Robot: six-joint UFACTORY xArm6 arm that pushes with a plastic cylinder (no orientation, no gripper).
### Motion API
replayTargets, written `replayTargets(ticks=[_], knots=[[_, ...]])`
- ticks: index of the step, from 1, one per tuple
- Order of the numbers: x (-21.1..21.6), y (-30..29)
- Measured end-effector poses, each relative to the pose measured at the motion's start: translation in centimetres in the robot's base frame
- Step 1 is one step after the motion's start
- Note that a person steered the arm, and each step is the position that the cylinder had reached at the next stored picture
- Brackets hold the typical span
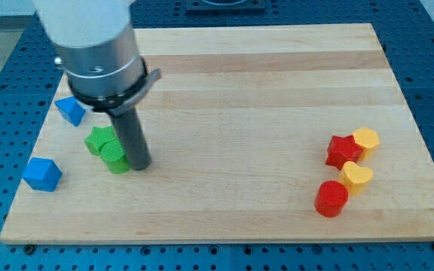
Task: Place green circle left to green star
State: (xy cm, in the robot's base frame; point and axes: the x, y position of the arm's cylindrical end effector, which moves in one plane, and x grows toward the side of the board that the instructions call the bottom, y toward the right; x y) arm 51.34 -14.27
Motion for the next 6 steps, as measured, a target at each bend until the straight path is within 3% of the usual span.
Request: replayTargets(ticks=[1, 3, 4, 5, 6], knots=[[0.0, -3.5], [6.0, -3.4], [2.2, -7.4], [-4.6, -8.4], [-7.1, -8.6]])
